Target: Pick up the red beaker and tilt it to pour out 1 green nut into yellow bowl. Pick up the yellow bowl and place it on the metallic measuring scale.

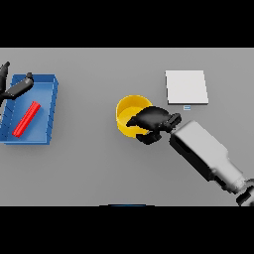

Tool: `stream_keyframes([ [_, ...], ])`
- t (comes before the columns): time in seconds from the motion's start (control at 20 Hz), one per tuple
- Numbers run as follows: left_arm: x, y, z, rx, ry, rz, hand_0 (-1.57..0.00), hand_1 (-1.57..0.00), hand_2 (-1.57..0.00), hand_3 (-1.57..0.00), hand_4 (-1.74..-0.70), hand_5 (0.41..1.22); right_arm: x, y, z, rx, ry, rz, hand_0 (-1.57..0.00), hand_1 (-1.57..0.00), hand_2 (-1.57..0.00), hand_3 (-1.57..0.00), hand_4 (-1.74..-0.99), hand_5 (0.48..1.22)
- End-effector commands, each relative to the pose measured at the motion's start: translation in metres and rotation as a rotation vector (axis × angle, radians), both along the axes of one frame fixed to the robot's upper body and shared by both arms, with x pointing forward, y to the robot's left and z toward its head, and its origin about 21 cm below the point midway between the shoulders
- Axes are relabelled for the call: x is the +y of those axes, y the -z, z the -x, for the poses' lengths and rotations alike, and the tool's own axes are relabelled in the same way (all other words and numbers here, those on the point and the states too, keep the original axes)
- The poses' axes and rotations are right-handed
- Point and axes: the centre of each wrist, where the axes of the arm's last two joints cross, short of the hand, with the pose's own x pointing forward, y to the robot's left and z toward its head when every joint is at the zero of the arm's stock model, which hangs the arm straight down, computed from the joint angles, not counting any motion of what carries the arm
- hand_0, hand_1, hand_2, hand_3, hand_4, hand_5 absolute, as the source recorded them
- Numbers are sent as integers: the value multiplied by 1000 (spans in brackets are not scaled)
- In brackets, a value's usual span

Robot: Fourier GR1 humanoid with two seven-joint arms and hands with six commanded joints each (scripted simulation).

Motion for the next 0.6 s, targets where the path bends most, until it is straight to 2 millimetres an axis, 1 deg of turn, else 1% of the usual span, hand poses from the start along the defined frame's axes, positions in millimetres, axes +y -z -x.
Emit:
stream_keyframes([
  [0.0,3,0,1,-10,1,-3,1,1,1,1,-795,725,1,1,-1,6,8,8,-721,-664,-624,-472,-1488,1016],
  [0.05,2,1,1,-4,6,-1,1,1,1,1,-796,726,0,-2,-2,26,-2,17,-891,-846,-814,-594,-1534,1057],
  [0.1,-1,-2,1,-10,3,-2,1,1,1,1,-800,727,-3,-4,-1,46,-5,27,-1027,-991,-965,-691,-1571,1090],
  [0.15,-2,-1,1,-8,5,-8,1,1,1,1,-799,728,-4,-4,1,52,-5,29,-1136,-1107,-1086,-867,-1604,1116],
  [0.25,2,-4,2,-14,-1,-9,1,1,1,1,-799,727,-6,-6,1,63,-7,25,-1292,-1274,-1261,-1019,-1649,1154],
  [0.3,0,-7,2,-15,4,-3,1,1,1,1,-800,726,-3,-5,1,62,1,24,-1348,-1333,-1283,-1092,-1667,1167],
  [0.35,1,-3,3,-11,8,1,1,1,1,1,-802,725,-1,-6,2,61,6,26,-1393,-1381,-1314,-1142,-1682,1178],
  [0.4,0,-2,4,-16,8,3,1,1,1,1,-802,726,-4,-7,1,69,2,29,-1428,-1419,-1355,-1155,-1694,1187],
  [0.45,2,-6,5,-22,7,5,1,1,1,1,-804,726,-7,-10,1,70,-2,28,-1457,-1449,-1387,-1170,-1703,1193],
  [0.5,0,-5,4,-17,4,12,1,1,1,1,-806,724,-8,-11,1,70,2,25,-1480,-1474,-1424,-1176,-1711,1199],
  [0.55,-2,-3,5,-12,6,4,1,1,1,1,-805,725,-8,-16,2,60,0,27,-1498,-1493,-1453,-1181,-1717,1203],
])
